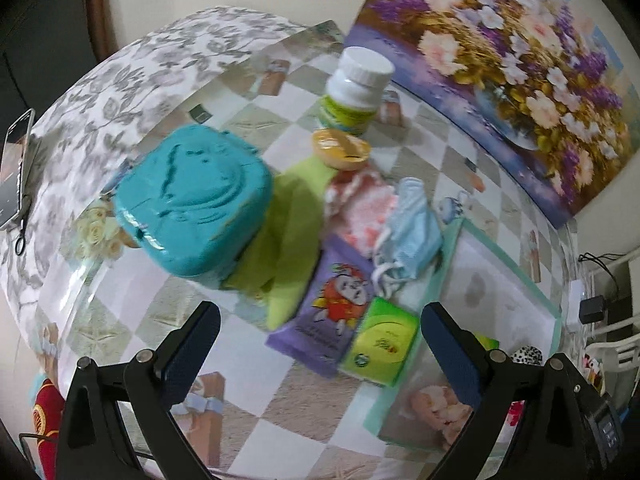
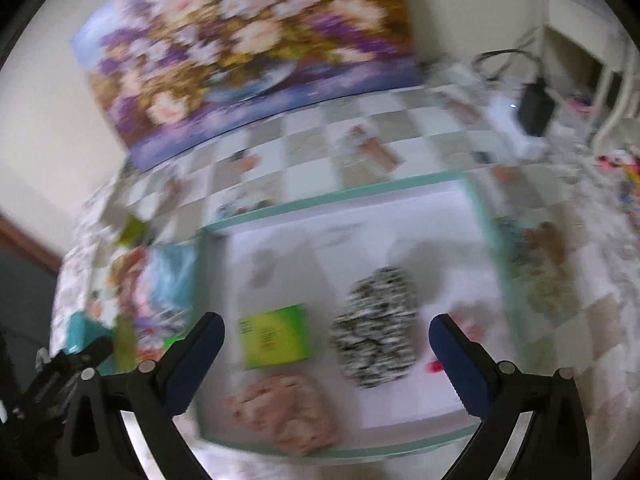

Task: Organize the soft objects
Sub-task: 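Move both tools back toward the remaining items beside the tray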

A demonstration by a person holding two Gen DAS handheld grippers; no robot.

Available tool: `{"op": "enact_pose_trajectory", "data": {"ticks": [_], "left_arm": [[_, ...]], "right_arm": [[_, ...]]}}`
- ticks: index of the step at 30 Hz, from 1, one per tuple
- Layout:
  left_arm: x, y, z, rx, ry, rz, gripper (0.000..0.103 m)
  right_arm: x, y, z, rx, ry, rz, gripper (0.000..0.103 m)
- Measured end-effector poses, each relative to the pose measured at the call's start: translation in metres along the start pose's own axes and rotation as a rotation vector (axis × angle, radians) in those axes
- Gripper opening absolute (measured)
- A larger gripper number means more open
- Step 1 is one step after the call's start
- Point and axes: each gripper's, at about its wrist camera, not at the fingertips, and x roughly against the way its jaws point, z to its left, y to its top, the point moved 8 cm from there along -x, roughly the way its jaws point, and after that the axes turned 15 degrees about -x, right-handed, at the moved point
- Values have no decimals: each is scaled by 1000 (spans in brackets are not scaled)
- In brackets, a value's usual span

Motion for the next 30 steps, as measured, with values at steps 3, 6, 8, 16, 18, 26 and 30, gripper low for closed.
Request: {"op": "enact_pose_trajectory", "data": {"ticks": [3,6,8,16,18,26,30], "left_arm": [[0,-2,10,11,16,1,100],[-2,-4,21,32,31,8,100],[-6,-7,28,48,35,22,100],[-17,-15,47,98,53,72,100],[-22,-18,51,112,53,94,100],[-36,-24,54,135,45,163,100],[-37,-23,62,177,52,163,100]], "right_arm": [[-9,-16,24,46,43,54,103],[-16,-32,44,116,42,74,103],[-20,-43,58,168,50,89,103],[-44,-79,100,312,94,156,103],[-50,-83,103,326,94,168,103],[-63,-87,109,354,104,175,103],[-66,-87,112,348,122,174,96]]}}
